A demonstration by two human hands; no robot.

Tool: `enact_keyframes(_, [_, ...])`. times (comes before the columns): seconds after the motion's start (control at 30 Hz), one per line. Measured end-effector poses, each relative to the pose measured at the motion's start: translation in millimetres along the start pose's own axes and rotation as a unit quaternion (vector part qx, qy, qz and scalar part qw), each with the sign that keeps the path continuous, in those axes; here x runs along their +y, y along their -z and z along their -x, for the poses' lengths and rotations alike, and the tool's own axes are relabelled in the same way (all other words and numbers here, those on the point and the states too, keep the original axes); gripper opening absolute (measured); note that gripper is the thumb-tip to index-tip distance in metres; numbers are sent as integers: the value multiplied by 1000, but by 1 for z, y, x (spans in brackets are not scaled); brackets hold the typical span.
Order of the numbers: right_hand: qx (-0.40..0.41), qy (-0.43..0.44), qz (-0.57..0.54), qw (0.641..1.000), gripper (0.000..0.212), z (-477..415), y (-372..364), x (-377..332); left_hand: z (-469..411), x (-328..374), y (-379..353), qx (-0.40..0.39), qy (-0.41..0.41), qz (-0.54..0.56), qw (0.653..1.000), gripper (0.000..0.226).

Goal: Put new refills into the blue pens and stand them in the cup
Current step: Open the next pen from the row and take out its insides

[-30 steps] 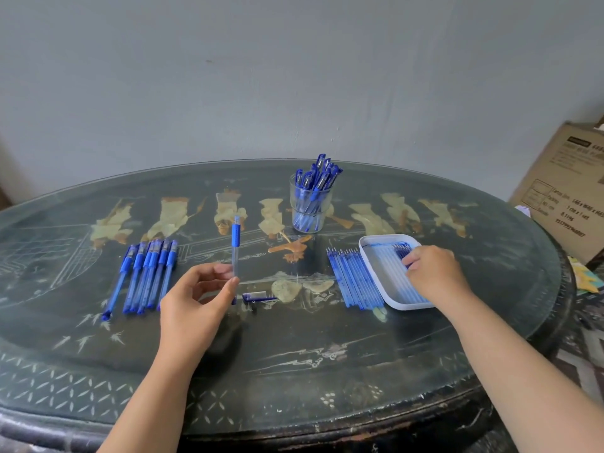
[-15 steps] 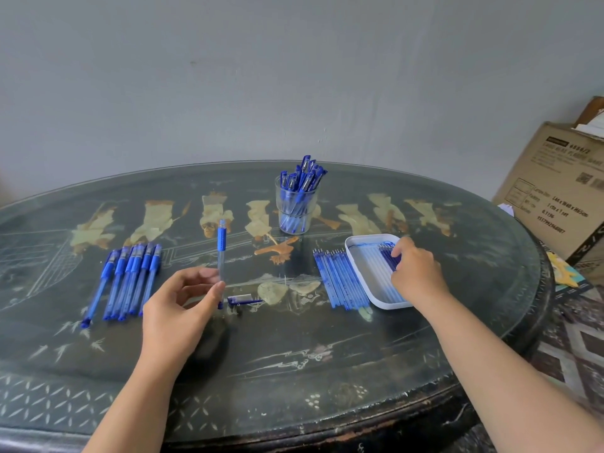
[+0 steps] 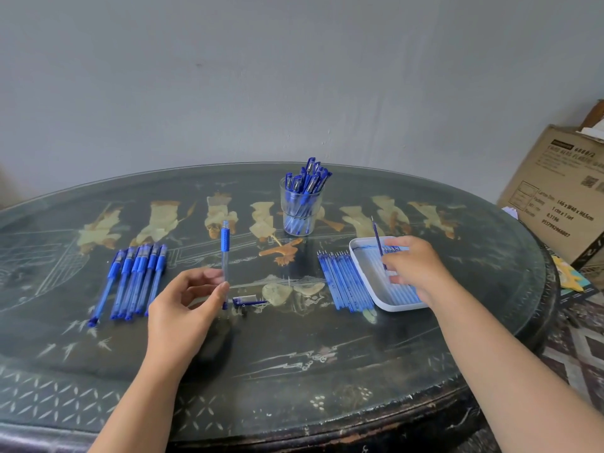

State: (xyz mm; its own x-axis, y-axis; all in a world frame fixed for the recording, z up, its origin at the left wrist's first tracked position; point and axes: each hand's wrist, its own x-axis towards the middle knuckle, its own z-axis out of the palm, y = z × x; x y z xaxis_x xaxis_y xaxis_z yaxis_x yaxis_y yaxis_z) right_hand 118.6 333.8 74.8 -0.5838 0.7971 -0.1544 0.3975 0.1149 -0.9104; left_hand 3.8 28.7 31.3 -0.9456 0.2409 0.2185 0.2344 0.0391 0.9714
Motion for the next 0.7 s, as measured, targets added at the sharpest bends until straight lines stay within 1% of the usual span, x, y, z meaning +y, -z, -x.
enact_keyframes(0.07, [-65,-7,-108,992,30,14,-7,-15,0,0,0,-2,3,3,1000,19])
enact_keyframes(0.17, [-153,6,-237,959,21,37,-27,-41,2,1,0,-5,-1,3,1000,19])
enact_keyframes(0.23, [-201,13,-298,933,20,49,-46,-56,2,1,0,-6,-3,0,1000,20])
enact_keyframes(0.33, [-248,28,-345,905,20,65,-75,-75,3,2,0,-12,-2,-4,1000,20])
enact_keyframes(0.5, [-232,62,-369,898,20,75,-105,-96,4,3,1,-18,-5,-8,1000,19])
enact_keyframes(0.7, [-222,82,-347,907,20,76,-114,-105,3,3,3,-29,-15,-21,999,18])
